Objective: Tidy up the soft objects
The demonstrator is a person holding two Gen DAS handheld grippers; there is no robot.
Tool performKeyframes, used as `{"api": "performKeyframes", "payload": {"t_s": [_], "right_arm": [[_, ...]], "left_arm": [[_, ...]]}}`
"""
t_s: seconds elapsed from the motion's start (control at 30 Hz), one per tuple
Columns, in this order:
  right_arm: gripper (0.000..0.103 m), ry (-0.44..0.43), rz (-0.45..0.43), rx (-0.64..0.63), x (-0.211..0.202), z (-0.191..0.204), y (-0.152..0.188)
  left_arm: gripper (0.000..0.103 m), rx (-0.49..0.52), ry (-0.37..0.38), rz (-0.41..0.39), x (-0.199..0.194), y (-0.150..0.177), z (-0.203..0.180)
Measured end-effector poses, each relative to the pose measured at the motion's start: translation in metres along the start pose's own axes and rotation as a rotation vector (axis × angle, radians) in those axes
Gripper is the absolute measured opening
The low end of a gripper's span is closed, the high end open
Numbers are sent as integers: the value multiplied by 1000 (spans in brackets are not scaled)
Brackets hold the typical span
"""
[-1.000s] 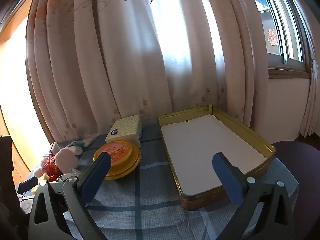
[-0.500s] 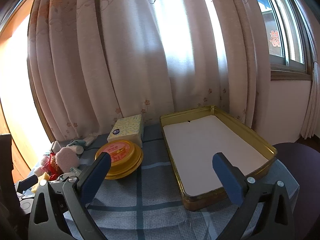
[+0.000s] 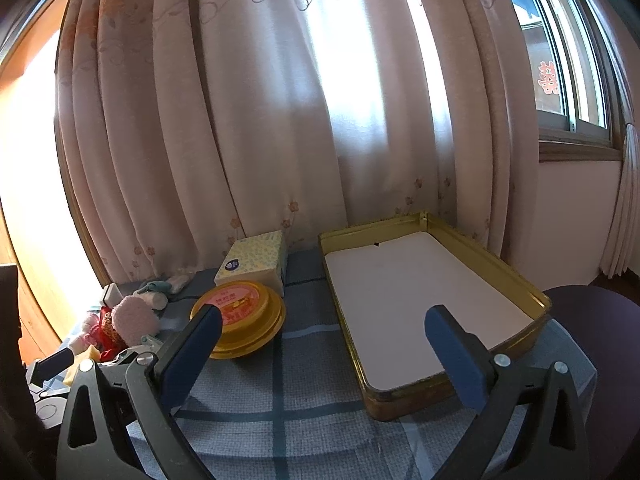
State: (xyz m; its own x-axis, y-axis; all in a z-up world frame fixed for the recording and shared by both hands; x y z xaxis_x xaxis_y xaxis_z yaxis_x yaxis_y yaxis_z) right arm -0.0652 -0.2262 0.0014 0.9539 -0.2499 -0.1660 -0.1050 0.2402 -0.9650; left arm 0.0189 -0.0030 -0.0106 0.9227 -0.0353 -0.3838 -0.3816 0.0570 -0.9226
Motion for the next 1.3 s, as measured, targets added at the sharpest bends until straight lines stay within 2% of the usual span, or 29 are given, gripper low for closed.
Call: {"api": "performKeyframes", "payload": {"t_s": [0.77,1.07,1.3], "right_arm": [[102,-8,-14,-1,-8,3,-7],[102,-24,-8,-16,-10,10,-6],[102,-53,11,-39,-5,27,1]], "left_arm": [[103,7,4,-66,-26,-12,1],[103,-6,1,-54,-27,-10,5],[103,-28,-18,-30,-19,-4,23]]}}
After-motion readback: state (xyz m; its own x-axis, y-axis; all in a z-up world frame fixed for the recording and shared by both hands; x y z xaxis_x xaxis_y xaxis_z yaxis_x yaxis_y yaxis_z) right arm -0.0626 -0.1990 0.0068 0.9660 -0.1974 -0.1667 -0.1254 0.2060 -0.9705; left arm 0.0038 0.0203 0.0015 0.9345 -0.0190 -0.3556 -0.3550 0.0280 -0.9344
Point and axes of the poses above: each gripper's, at about its wrist camera, not at the fingertips, and x roughly the way its jaws point, z to its left, y to its underside, the point moved 3 cm from there along x, roughly the way its jaws point, and after that the axes turned 15 degrees about -z, right-handed, at the moved point
